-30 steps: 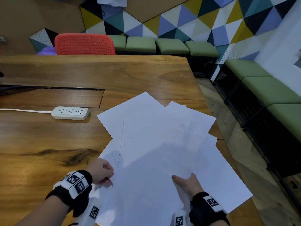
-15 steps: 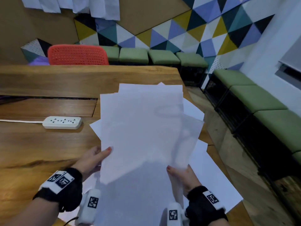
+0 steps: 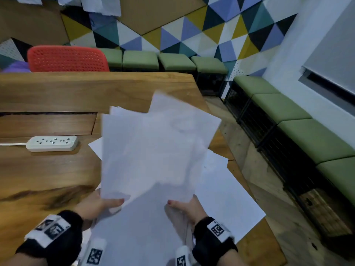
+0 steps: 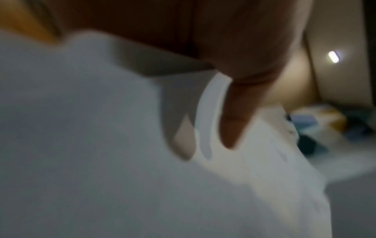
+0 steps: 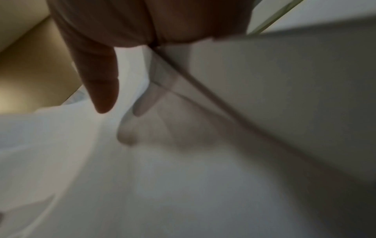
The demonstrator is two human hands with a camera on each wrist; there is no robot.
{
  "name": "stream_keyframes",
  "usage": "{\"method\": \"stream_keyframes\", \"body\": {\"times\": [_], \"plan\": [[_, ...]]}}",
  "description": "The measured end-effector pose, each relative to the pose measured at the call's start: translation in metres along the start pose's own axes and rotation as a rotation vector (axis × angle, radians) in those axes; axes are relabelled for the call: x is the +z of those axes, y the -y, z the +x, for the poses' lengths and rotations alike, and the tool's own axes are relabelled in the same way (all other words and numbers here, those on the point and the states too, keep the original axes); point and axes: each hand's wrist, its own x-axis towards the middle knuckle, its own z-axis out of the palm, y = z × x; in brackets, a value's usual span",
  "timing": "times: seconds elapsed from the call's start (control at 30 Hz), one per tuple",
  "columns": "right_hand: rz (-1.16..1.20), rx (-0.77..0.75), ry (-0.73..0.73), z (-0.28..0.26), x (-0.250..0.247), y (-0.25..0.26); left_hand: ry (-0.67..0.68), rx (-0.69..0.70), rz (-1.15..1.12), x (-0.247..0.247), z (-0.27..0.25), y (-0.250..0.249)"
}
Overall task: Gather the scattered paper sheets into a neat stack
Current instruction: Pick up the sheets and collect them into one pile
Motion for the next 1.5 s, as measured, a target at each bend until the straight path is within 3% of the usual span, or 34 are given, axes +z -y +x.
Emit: {"method": "stream_keyframes", "body": {"times": [0.13, 0.2, 0.27, 0.33, 0.4, 0.47, 0.53, 0.6, 0.8, 0.9, 0.97, 1.03, 1.2, 1.33, 1.5], "plan": [[-0.1, 0.004, 0.062, 0.005, 0.0, 0.004, -0.179, 0.114, 0.02, -0.002, 0.009, 0.01], [-0.138, -0.032, 0.011, 0.008, -0.013, 0.016, -0.23, 0.133, -0.016, -0.014, 0.014, 0.011], [-0.21, -0.078, -0.206, 0.013, -0.038, 0.025, -0.291, 0.132, -0.041, -0.029, 0.018, 0.011], [-0.457, -0.059, -0.482, 0.018, -0.074, 0.027, -0.35, 0.112, -0.057, -0.045, 0.022, 0.012], [-0.694, 0.12, -0.683, 0.021, -0.11, 0.02, -0.394, 0.084, -0.099, -0.059, 0.027, 0.018], [-0.794, 0.394, -0.743, 0.018, -0.135, 0.012, -0.414, 0.052, -0.146, -0.064, 0.031, 0.022], [-0.762, 0.578, -0.696, 0.015, -0.136, 0.009, -0.406, 0.039, -0.174, -0.065, 0.034, 0.026], [-0.791, 0.592, -0.615, 0.014, -0.118, 0.008, -0.396, 0.04, -0.169, -0.062, 0.041, 0.03], [-0.875, 0.263, -0.359, 0.022, -0.051, 0.014, -0.341, 0.027, -0.191, -0.044, 0.049, 0.025], [-0.636, 0.086, -0.584, 0.021, -0.053, 0.016, -0.335, 0.051, -0.201, -0.037, 0.048, 0.022], [-0.472, 0.157, -0.775, 0.017, -0.06, 0.018, -0.331, 0.059, -0.205, -0.037, 0.046, 0.021], [-0.366, 0.222, -0.807, 0.014, -0.06, 0.019, -0.326, 0.055, -0.2, -0.036, 0.044, 0.021], [-0.205, 0.111, -0.604, 0.024, -0.043, 0.013, -0.329, 0.053, -0.203, -0.035, 0.045, 0.022], [-0.042, 0.148, -0.569, 0.024, -0.037, 0.01, -0.338, 0.041, -0.202, -0.035, 0.044, 0.025], [0.006, 0.199, -0.284, 0.007, -0.022, 0.017, -0.329, 0.03, -0.166, -0.035, 0.044, 0.026]]}}
